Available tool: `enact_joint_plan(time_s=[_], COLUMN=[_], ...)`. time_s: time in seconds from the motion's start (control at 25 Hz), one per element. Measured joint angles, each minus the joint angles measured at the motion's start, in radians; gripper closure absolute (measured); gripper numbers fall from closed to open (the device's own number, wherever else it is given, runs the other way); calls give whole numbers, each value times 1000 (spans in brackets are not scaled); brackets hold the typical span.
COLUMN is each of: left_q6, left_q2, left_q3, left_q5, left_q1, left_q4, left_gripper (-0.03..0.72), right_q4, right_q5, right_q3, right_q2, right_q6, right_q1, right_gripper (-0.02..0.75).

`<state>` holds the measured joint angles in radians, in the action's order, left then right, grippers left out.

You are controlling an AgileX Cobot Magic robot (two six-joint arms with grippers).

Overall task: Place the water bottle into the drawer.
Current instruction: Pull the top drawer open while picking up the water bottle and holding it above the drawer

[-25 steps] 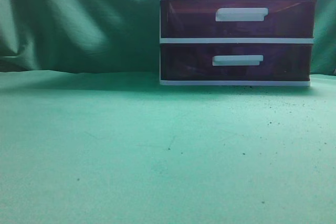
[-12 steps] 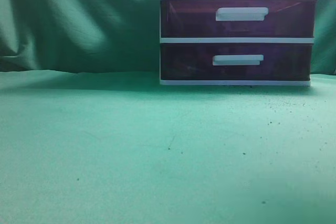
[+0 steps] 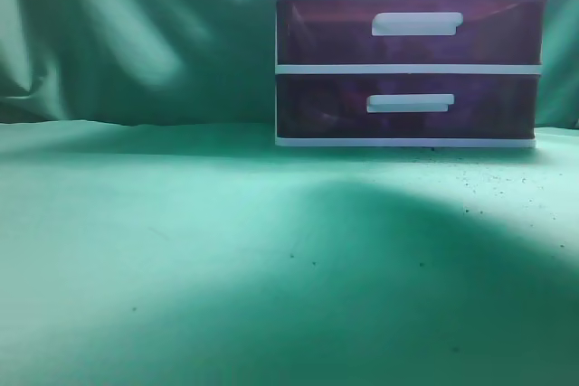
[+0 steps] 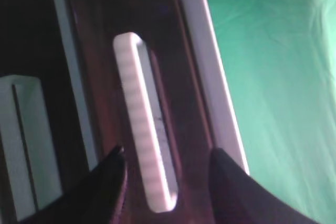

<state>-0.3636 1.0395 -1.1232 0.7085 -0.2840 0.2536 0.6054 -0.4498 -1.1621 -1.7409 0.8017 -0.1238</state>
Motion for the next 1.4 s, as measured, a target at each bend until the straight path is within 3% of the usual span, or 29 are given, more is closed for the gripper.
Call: enact_joint_plan(time_s=[0.32, 0.44, 0.48, 0.68, 1.12, 1.4], left_q6=[0, 0, 0, 0, 0, 0], left_q2=[27, 39, 41, 45, 45, 45], left_q3=[0, 7, 8, 8, 8, 8], left_q5=[44, 50, 50, 48, 0, -83], left_q1=[0, 0, 0, 0, 0, 0], left_q4=[0, 0, 0, 0, 0, 120], left_gripper=[430, 430, 430, 430, 430, 430], right_q4=[30, 40, 54, 75, 124, 124], right_q5=[-3, -2, 3, 17, -11, -13], right_q3=[-103, -111, -110, -60, 300, 428], right_q2=[-93, -95, -95, -50, 244, 351], right_q6=[6, 14, 29, 47, 31, 31], right_q1=[-8, -10, -10, -10, -10, -12], right_gripper=[414, 625, 645, 633, 633, 633])
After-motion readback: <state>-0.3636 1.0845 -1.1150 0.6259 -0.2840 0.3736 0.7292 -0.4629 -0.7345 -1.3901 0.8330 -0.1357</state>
